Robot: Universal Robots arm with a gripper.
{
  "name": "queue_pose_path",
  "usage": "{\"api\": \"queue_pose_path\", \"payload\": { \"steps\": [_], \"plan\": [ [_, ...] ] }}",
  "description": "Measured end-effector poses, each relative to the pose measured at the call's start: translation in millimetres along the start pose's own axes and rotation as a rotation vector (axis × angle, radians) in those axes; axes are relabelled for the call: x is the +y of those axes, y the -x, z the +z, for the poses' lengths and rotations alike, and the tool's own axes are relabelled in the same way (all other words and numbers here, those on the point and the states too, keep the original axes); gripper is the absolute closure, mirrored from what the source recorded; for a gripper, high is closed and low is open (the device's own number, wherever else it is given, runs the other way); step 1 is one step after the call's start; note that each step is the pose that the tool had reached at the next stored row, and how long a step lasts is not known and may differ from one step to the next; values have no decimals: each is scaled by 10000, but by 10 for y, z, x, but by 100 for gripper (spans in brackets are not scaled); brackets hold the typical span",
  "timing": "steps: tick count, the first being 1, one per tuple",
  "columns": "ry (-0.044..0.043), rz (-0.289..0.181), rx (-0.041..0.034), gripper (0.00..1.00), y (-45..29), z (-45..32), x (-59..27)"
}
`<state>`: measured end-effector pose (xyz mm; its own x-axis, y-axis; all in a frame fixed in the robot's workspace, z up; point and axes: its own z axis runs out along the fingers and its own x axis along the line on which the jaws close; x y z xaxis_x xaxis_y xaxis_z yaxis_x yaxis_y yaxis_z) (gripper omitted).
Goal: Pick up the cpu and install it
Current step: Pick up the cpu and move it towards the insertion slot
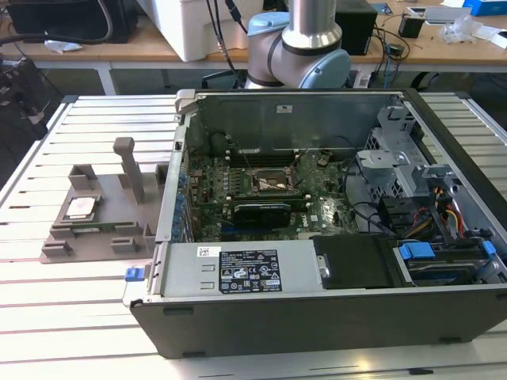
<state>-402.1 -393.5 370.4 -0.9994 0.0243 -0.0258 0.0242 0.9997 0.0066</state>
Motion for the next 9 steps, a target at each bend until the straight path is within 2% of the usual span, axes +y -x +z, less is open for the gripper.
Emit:
{"api": "queue_pose_path", "payload": {
  "steps": [9],
  "plan": [
    [0,0,0,22,-2,54,0]
  ]
}}
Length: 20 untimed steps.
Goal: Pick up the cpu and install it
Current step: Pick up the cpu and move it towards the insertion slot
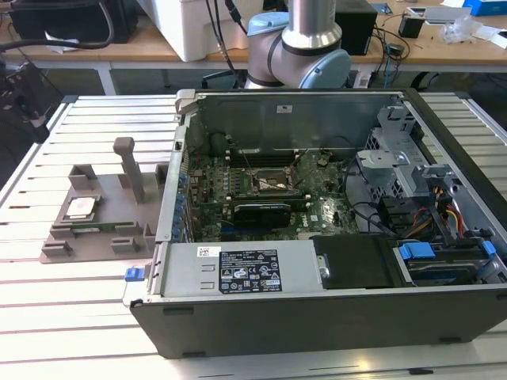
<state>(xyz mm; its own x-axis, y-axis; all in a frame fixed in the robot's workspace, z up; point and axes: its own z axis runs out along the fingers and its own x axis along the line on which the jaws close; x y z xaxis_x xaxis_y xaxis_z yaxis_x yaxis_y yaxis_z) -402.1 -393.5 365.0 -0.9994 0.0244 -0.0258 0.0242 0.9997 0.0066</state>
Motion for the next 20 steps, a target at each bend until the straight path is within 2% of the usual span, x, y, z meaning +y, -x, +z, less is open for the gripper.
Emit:
{"api": "queue_pose_path", "payload": {
  "steps": [14,16,20],
  "plan": [
    [0,-1,-1,22,-2,96,-1],
    [-1,0,0,22,-3,118,-1],
    [-4,0,1,22,-6,218,-2]
  ]
}}
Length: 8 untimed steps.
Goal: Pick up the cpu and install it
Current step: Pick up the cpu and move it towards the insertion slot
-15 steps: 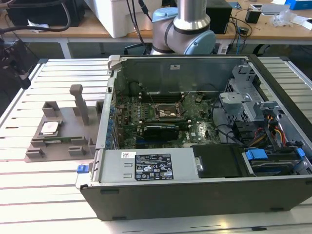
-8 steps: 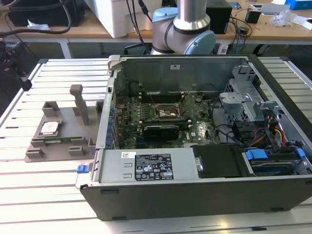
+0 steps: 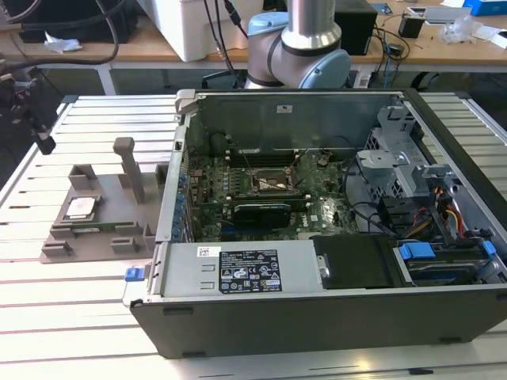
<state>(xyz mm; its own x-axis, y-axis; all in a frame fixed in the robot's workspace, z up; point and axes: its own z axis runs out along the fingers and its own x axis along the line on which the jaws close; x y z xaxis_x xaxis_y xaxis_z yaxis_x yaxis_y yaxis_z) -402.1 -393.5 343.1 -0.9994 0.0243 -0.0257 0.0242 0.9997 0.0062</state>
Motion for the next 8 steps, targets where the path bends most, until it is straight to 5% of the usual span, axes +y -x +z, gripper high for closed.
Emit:
{"api": "queue_pose_path", "payload": {
  "steps": [6,8],
  "plan": [
    [-76,-181,0,22,25,133,47],
    [-185,-278,-4,22,40,170,73]
  ]
}}
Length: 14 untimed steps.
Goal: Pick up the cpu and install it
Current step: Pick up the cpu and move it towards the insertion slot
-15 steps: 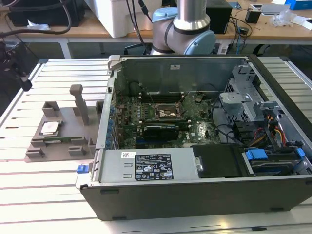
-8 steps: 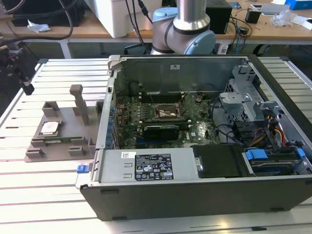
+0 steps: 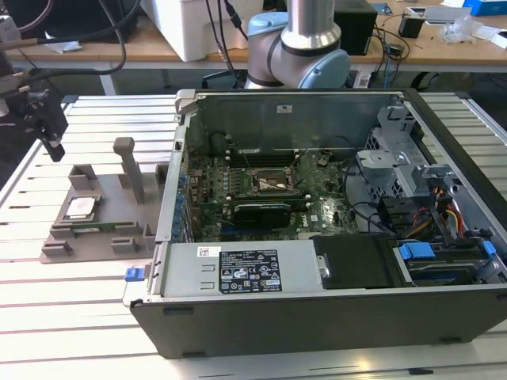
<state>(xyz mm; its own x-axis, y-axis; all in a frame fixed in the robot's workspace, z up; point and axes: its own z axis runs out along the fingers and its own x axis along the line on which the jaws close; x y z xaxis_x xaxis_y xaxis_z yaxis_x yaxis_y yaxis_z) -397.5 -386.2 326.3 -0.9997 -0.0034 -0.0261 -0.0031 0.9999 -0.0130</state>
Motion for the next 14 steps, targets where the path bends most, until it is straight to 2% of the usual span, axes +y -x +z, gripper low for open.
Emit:
{"api": "queue_pose_path", "payload": {
  "steps": [3,6,14],
  "plan": [
    [-124,-63,1,22,19,32,36],
    [-128,-131,-1,22,35,80,54],
    [-128,-151,-1,22,33,148,55]
  ]
}}
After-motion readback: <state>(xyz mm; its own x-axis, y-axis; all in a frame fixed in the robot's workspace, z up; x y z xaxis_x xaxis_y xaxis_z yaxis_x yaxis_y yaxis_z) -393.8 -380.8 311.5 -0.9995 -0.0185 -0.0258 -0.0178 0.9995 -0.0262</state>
